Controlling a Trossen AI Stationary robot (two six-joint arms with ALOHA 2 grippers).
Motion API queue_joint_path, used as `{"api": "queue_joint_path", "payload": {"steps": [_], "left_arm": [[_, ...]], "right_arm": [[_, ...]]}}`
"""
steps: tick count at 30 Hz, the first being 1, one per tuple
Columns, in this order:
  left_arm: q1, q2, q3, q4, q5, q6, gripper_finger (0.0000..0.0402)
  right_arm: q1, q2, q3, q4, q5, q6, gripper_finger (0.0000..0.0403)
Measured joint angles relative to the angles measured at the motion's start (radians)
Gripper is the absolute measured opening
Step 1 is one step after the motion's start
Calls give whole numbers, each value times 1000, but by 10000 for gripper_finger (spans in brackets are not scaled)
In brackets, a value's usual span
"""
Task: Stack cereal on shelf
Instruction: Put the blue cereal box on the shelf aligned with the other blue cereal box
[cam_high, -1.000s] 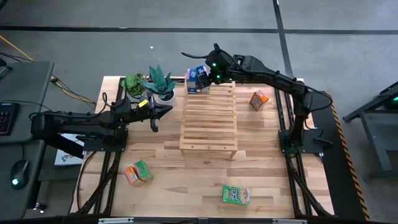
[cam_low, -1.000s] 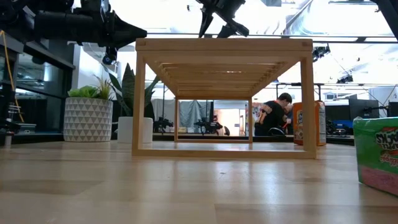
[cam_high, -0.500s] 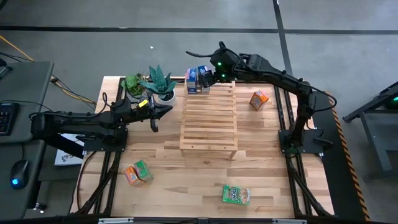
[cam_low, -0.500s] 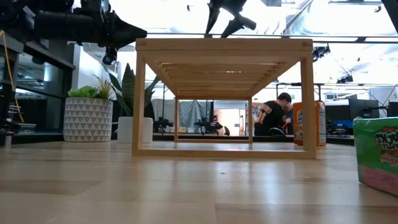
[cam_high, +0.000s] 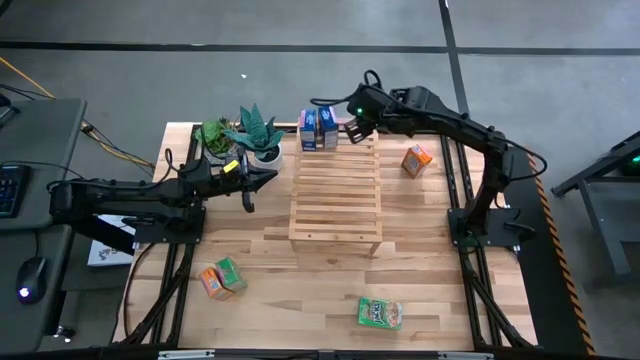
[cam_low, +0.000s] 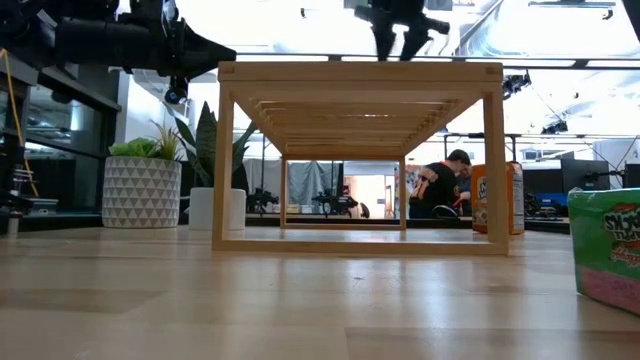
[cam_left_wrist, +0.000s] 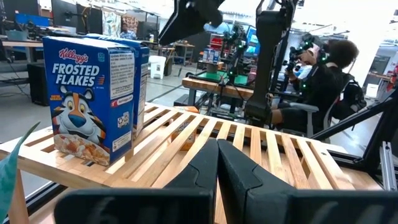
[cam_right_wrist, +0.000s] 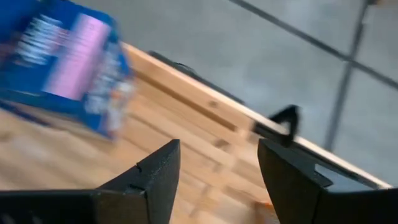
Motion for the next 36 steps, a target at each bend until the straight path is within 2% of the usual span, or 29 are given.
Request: {"api": "queue_joint_path", "payload": {"steps": [7,14,17,21,25,27,32,36], "left_arm": [[0,0,0,0,0,0,0],[0,0,0,-14,0,22,0],[0,0,0,-14,-1,43,0],[0,0,0,-14,-29,45,0],[0,0,0,-12,-61,49,0],[0,0,0,-12,-67,61,0],[0,0,0,-5,-112,80,0],[0,0,0,-2,-133,88,0]], "right_arm": [[-9,0,-188,99,26,-59,133],[-13,-33,-364,160,91,-61,18],[-7,-111,-450,272,97,-87,11],[-1,-268,-632,550,24,-159,6],[0,-422,-893,983,-151,-239,4],[0,-466,-1005,1147,-190,-240,2],[-3,-486,-1173,1471,-243,-237,0],[-2,-430,-1191,1586,-241,-237,0]]}}
